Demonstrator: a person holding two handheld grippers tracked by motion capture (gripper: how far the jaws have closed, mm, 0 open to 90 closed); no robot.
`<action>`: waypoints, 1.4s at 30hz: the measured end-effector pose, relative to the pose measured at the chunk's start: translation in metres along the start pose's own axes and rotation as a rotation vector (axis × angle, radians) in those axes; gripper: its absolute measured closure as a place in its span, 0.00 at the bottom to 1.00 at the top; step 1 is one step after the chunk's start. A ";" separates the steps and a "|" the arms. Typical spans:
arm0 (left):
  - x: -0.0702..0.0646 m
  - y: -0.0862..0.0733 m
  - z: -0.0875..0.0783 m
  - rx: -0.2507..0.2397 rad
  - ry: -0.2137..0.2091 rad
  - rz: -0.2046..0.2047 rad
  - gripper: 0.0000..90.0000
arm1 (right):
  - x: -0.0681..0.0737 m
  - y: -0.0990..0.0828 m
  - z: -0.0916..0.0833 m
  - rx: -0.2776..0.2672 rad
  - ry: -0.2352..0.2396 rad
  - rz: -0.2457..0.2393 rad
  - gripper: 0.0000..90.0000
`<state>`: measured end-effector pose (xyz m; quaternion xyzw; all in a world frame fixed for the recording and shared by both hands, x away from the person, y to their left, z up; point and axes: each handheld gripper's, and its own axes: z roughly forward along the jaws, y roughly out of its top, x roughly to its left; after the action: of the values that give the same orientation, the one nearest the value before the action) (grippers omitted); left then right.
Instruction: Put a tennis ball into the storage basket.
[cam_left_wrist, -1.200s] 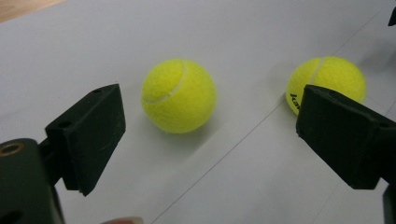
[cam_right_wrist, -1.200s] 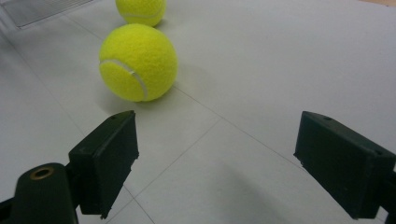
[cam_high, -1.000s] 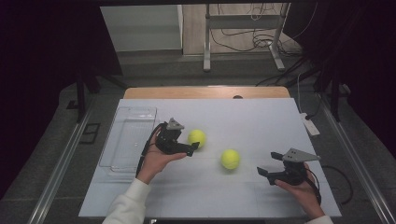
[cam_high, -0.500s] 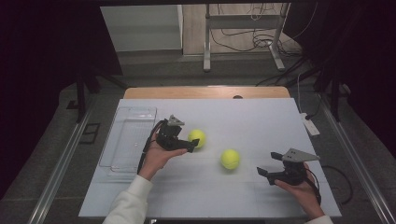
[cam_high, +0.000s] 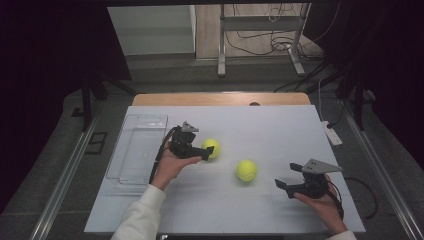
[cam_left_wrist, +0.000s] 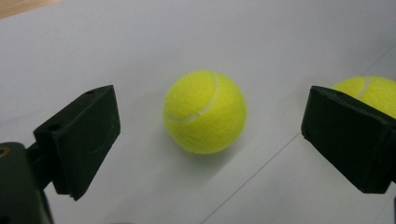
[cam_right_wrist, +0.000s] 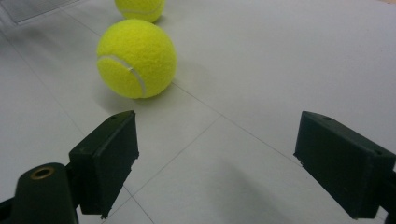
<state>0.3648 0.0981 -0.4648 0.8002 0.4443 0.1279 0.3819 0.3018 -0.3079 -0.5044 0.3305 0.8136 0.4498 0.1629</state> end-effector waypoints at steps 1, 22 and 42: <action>0.001 0.001 0.001 0.002 0.000 -0.001 0.06 | 0.000 0.000 0.000 -0.003 0.004 0.001 0.15; 0.006 0.006 0.022 0.015 -0.018 -0.023 0.06 | 0.000 0.000 0.001 -0.006 0.002 0.004 0.15; 0.007 0.004 0.043 0.068 -0.031 -0.021 0.06 | 0.000 -0.001 0.001 -0.001 0.000 0.001 0.15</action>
<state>0.3946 0.0808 -0.4917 0.8098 0.4510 0.0966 0.3627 0.3022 -0.3072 -0.5059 0.3310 0.8131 0.4504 0.1627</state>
